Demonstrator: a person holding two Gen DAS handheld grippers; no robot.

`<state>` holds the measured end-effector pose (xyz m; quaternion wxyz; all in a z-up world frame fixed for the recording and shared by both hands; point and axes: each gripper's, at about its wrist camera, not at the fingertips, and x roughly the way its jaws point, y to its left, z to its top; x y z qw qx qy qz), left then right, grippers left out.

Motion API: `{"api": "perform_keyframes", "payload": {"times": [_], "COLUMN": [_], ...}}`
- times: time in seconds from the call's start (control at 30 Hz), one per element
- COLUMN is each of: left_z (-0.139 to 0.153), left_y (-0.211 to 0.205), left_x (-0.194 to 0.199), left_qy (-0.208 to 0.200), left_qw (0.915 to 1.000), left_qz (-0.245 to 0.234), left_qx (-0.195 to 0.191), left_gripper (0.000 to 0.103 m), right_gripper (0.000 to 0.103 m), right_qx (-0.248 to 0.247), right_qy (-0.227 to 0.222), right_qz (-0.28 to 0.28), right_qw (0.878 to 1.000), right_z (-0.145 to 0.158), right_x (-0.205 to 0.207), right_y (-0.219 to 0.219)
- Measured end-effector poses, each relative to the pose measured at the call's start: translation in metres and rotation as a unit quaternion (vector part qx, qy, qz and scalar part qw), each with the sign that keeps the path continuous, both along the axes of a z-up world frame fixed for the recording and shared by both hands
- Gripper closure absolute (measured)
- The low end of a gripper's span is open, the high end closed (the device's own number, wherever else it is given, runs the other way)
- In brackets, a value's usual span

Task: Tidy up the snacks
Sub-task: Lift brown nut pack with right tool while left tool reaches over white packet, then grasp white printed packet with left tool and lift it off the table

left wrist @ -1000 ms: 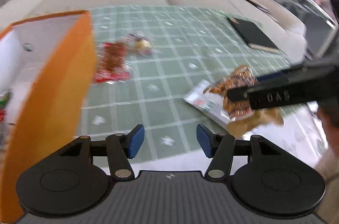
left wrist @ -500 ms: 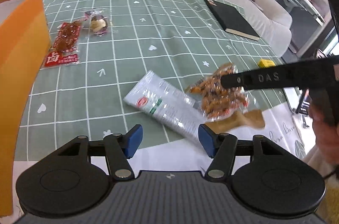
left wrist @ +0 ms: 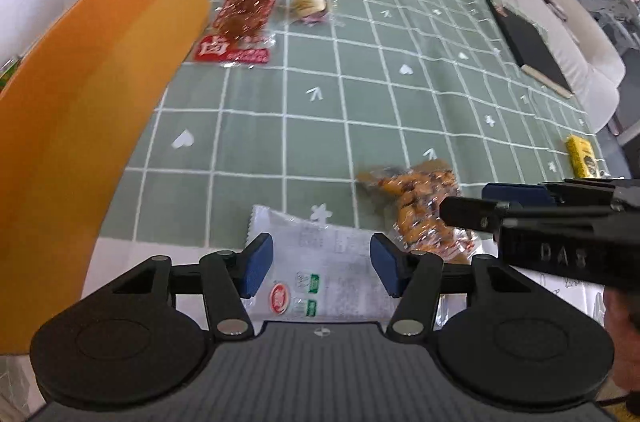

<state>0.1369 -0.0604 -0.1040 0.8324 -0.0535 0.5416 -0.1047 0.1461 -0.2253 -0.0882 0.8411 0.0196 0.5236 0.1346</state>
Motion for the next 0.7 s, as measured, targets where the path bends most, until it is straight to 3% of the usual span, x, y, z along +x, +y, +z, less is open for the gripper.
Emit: {"api": "perform_keyframes", "payload": {"times": [0.1, 0.23, 0.3, 0.4, 0.5, 0.6, 0.7], "left_z": [-0.001, -0.002, -0.003, -0.002, 0.003, 0.010, 0.014], "left_y": [-0.003, -0.005, 0.000, 0.005, 0.006, 0.002, -0.007], "left_x": [-0.001, -0.003, -0.003, -0.004, -0.008, -0.015, -0.023], "left_qy": [-0.002, 0.002, 0.014, 0.023, 0.006, -0.021, -0.057], "left_qw": [0.9998, 0.9983, 0.9985, 0.9978, 0.9956, 0.9852, 0.9643], "left_qz": [-0.007, -0.016, -0.018, -0.030, -0.078, -0.157, -0.237], "left_qx": [0.017, 0.055, 0.049, 0.055, 0.052, 0.065, 0.103], "left_gripper": [0.041, 0.045, 0.045, 0.045, 0.045, 0.041, 0.035], "right_gripper": [0.053, 0.057, 0.064, 0.065, 0.065, 0.061, 0.051], "right_qx": [-0.019, -0.044, -0.041, -0.047, -0.048, -0.050, -0.038], "right_qy": [-0.006, -0.020, -0.020, -0.023, -0.021, -0.023, -0.018], "right_qz": [0.016, 0.010, 0.003, 0.000, -0.005, -0.014, -0.020], "right_qw": [1.000, 0.999, 0.999, 0.999, 0.999, 0.998, 0.999], "right_z": [-0.003, -0.005, -0.006, -0.005, -0.004, -0.002, 0.001], "right_x": [-0.004, -0.001, 0.001, 0.001, 0.000, -0.003, -0.005], "right_y": [0.006, 0.004, 0.002, 0.002, 0.002, -0.002, -0.006]}}
